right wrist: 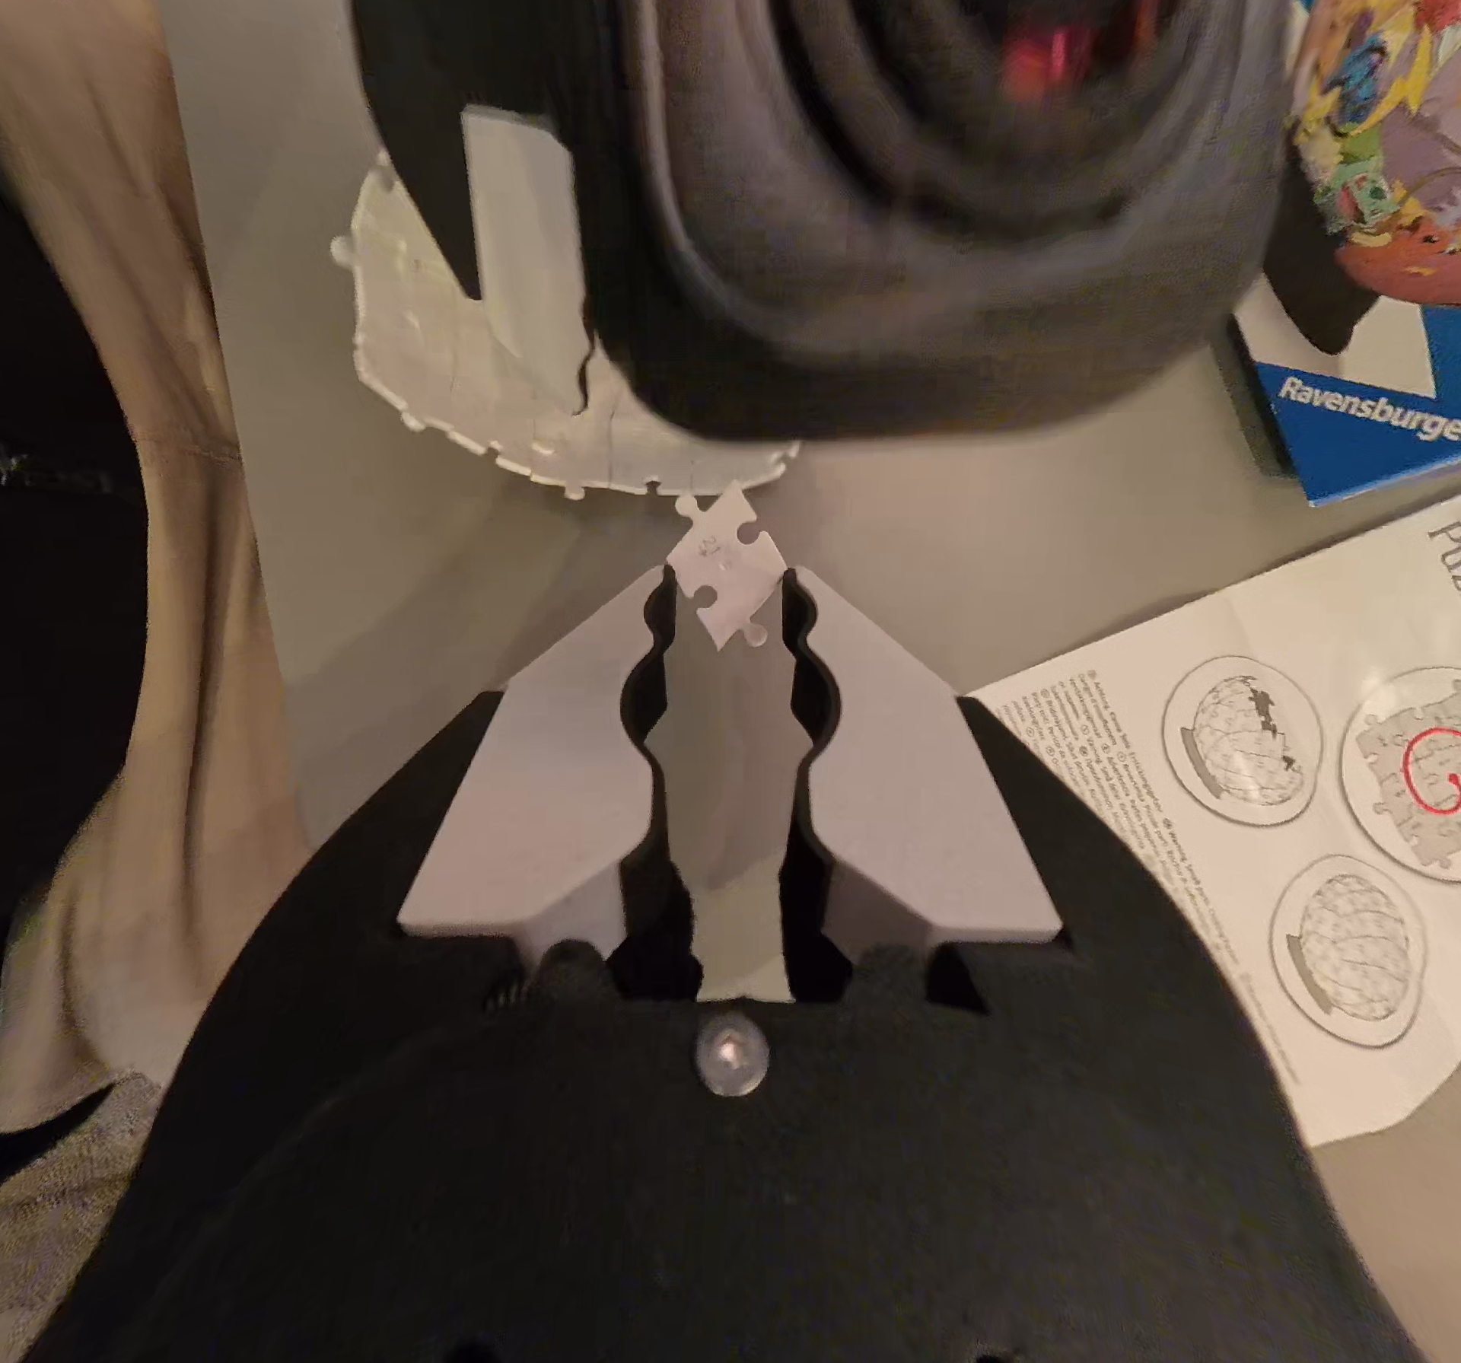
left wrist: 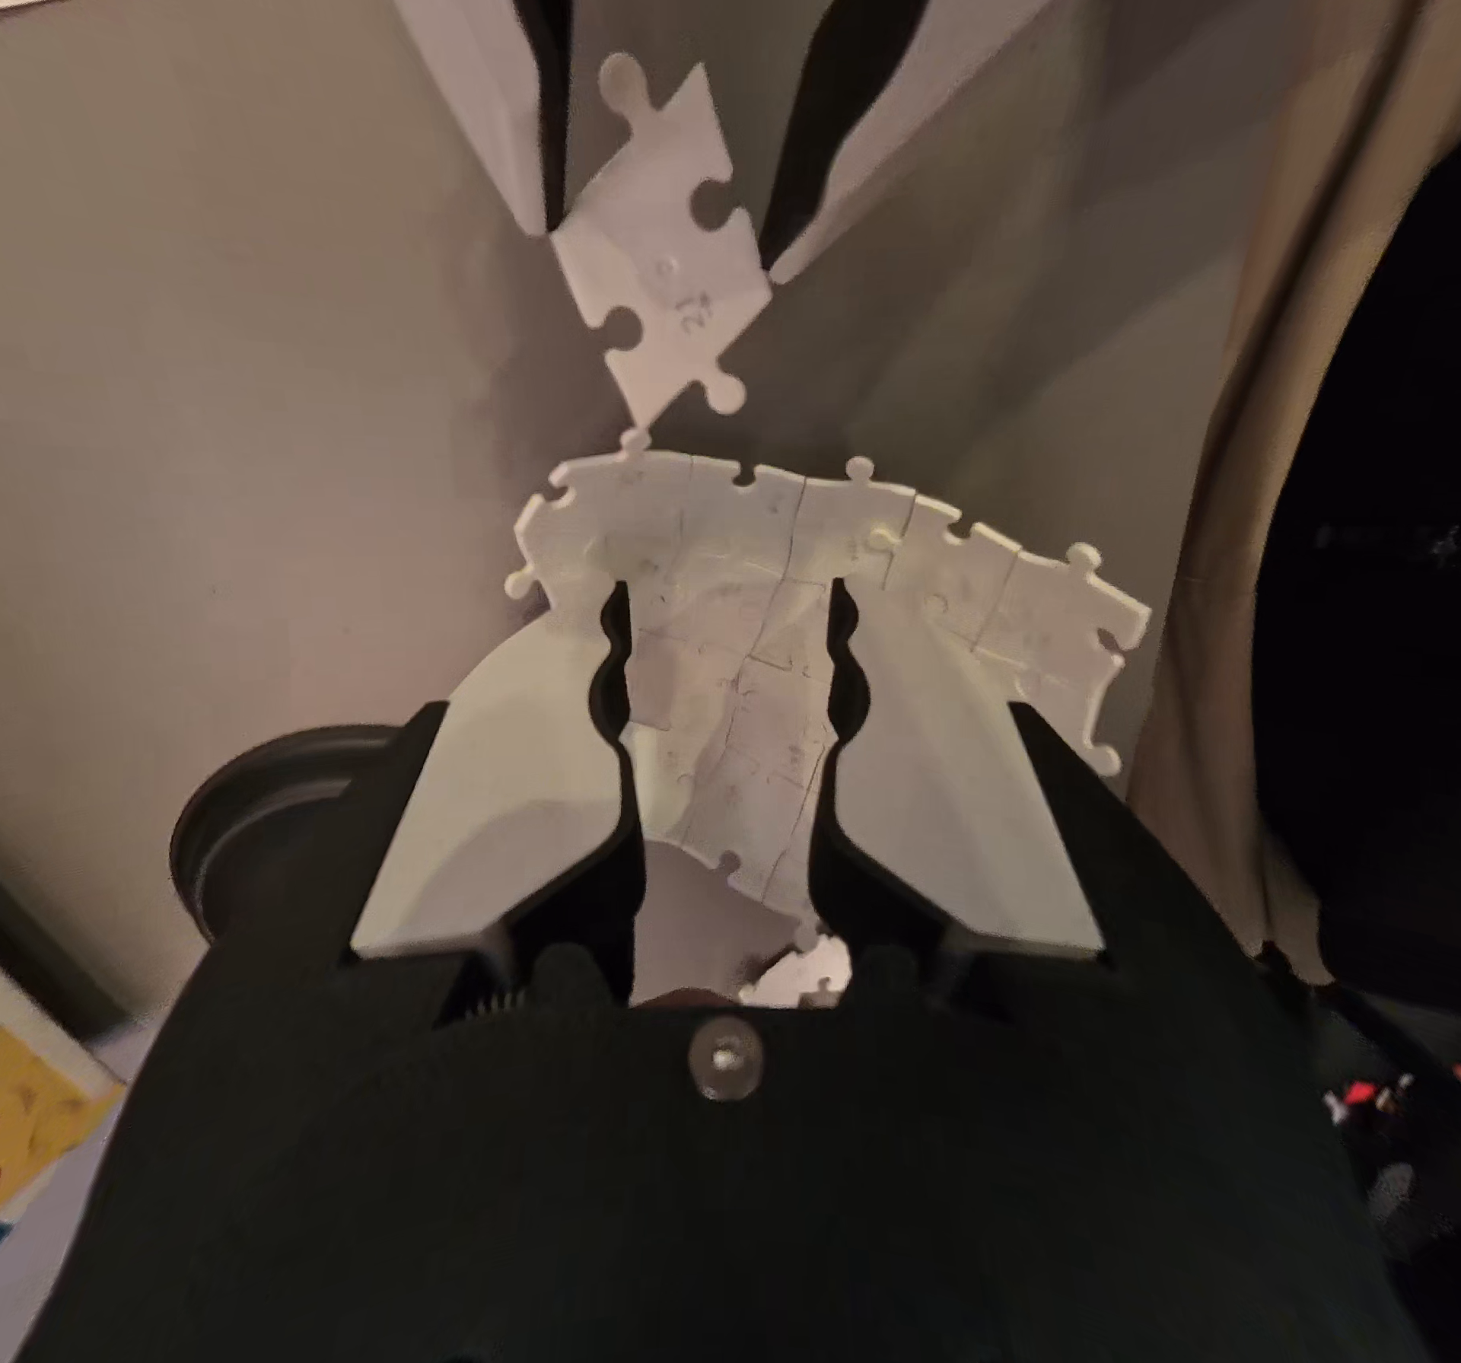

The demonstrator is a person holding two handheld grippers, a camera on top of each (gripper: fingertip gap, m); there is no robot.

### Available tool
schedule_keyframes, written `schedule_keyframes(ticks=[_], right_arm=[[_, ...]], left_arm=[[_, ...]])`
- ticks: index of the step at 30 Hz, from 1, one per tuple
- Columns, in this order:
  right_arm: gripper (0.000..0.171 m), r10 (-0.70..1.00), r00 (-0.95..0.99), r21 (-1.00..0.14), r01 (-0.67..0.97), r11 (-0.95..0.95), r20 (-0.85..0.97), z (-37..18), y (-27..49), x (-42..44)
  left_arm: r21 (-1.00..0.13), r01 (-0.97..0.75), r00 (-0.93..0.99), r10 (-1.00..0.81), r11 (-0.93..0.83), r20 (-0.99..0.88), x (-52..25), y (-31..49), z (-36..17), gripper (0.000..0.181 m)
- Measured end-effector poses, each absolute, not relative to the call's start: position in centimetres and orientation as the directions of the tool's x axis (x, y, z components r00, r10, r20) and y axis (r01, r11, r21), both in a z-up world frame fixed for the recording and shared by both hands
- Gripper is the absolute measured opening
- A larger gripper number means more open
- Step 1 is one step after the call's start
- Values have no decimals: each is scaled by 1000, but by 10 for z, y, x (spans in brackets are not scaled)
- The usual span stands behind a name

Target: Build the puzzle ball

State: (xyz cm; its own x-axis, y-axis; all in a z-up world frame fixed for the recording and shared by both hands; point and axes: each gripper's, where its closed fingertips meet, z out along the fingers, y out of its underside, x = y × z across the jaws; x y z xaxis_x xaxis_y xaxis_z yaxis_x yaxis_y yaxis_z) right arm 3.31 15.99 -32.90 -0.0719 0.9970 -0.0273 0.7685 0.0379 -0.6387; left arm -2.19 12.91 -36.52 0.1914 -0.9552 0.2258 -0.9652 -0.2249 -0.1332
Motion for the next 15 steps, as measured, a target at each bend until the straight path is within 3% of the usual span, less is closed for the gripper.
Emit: schedule_keyframes(ticks=[9, 15], right_arm=[[25, 965, -258, -573, 783, 243, 57, -349, 138, 37], [25, 953, -288, -575, 767, 286, 90, -355, 126, 29]], left_arm=[[-118, -985, 71, -926, -122, 370, -13, 124, -365, 44], [-48, -994, 71, -897, -102, 437, -14, 118, -365, 39]])
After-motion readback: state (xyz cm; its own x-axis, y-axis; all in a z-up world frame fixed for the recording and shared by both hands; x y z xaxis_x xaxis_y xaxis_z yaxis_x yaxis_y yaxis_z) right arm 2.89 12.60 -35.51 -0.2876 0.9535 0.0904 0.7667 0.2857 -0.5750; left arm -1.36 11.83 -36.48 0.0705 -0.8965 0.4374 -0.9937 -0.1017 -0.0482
